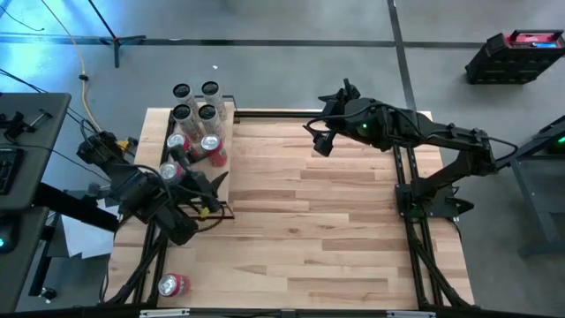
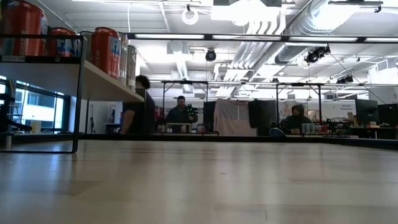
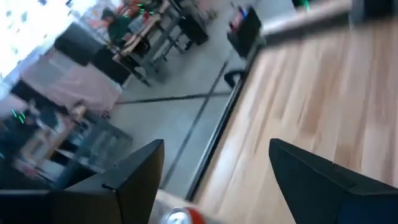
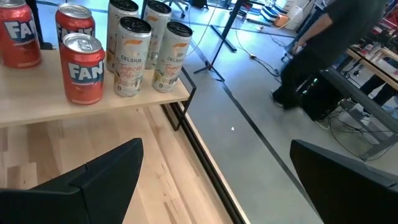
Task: Place canned beverage on shelf
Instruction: Put the top red soda can on the shelf
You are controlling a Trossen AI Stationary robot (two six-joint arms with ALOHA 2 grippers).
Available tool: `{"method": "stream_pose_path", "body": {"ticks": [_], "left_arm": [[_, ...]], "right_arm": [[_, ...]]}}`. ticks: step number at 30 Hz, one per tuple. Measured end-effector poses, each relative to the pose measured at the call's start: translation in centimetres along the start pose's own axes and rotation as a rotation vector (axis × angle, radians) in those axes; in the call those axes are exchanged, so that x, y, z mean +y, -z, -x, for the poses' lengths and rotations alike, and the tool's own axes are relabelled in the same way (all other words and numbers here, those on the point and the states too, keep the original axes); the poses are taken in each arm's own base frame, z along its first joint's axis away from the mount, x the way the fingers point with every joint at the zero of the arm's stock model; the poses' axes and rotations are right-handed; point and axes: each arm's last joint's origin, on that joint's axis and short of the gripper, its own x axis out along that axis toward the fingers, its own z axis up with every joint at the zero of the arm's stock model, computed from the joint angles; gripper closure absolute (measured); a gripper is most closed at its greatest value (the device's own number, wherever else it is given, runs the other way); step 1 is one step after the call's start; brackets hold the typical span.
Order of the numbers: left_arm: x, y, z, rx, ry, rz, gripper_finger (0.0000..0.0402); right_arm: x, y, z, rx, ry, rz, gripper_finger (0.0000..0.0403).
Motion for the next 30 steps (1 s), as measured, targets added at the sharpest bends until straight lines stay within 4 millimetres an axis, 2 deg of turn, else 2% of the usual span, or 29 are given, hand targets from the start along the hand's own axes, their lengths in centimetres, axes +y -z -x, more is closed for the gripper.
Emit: {"method": "stream_pose_path", "body": {"ticks": [5, 11, 17, 22, 25, 30], "left_arm": [[0.5, 0.5, -1.4, 0.146, 0.073, -0.194, 0.0119], [0.7, 1.0, -3.3, 0.334, 0.234, -0.254, 0.0119], [1.3, 1.5, -5.1, 0.555, 0.460, -0.131, 0.0119], [2.7, 1.9, -5.4, 0.684, 0.615, 0.056, 0.0119], [3.8, 2.2, -5.1, 0.705, 0.668, 0.136, 0.0119], [6.8, 3.4, -3.2, 0.636, 0.684, 0.223, 0.0119]], "right_arm": [[0.0, 0.0, 0.0, 0.000, 0.000, 0.000, 0.0011], [0.0, 0.0, 0.0, 0.000, 0.000, 0.000, 0.0011], [0.0, 0.0, 0.0, 0.000, 0.000, 0.000, 0.0011], [0.0, 0.0, 0.0, 0.000, 0.000, 0.000, 0.0011], [0.0, 0.0, 0.0, 0.000, -0.001, 0.000, 0.0011], [0.0, 0.0, 0.0, 0.000, -0.001, 0.000, 0.0011]]}}
